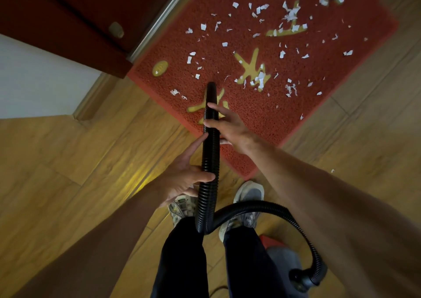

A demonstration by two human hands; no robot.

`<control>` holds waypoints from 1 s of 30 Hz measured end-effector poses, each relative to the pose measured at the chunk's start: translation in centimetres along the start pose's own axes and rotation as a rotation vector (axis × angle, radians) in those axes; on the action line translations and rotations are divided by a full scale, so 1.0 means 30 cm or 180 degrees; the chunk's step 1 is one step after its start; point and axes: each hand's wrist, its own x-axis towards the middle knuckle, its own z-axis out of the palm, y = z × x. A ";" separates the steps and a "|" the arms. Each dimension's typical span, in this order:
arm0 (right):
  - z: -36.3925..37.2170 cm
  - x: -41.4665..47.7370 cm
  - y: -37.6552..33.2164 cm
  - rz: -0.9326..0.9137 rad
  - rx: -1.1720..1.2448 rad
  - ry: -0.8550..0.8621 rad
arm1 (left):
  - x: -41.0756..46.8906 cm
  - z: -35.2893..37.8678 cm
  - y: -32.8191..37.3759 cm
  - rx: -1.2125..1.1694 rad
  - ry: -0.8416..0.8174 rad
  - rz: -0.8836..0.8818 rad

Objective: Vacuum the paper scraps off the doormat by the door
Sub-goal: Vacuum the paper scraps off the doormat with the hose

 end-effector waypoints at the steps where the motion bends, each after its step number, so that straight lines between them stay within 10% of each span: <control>1: -0.002 0.001 0.001 0.0008 0.0001 -0.0014 | 0.000 0.000 0.001 0.0005 -0.0010 0.0003; 30: 0.294 0.096 -0.061 -0.0196 -0.0747 -0.0543 | -0.108 -0.213 -0.068 -0.0414 0.0347 -0.0053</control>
